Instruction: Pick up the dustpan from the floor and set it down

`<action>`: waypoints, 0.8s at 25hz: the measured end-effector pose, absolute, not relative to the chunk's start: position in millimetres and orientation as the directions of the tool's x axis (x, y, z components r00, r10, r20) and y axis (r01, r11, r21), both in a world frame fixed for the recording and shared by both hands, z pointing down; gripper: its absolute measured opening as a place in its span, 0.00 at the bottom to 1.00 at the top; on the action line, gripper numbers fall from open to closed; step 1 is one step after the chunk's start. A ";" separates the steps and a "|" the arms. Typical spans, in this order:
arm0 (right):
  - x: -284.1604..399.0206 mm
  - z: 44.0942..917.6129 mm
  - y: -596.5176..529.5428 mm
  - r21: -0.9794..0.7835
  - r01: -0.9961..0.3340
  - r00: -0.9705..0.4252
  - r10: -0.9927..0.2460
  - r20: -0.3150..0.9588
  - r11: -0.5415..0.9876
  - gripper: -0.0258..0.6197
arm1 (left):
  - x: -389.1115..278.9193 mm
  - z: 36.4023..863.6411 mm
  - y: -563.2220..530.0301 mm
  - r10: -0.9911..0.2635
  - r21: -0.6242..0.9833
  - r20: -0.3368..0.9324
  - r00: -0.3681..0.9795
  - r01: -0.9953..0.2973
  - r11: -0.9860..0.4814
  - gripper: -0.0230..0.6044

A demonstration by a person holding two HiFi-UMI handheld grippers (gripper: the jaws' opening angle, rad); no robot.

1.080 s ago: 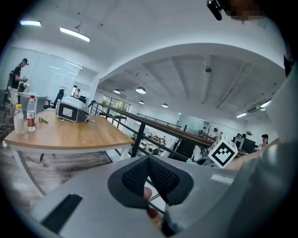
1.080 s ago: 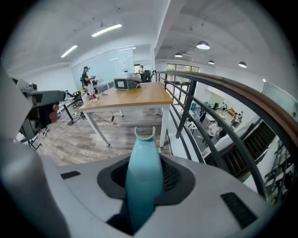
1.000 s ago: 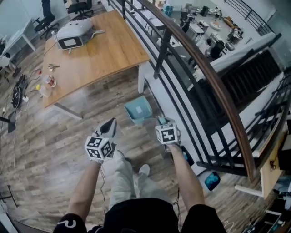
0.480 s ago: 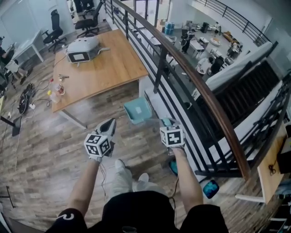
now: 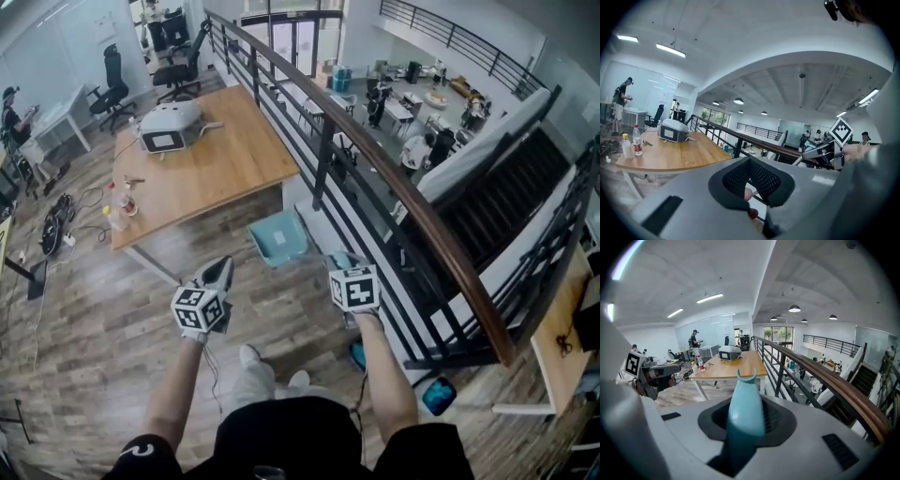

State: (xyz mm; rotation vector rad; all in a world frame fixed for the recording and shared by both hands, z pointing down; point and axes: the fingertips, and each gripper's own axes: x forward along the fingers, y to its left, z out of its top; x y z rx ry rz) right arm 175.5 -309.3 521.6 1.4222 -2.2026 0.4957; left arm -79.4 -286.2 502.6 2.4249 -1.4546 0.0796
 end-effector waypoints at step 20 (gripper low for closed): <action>178.1 520.2 -306.0 -0.018 -0.918 -0.333 -0.745 0.577 0.397 0.17 | -71.5 491.5 -289.5 -0.844 0.212 0.188 0.502 -0.860 -0.464 0.03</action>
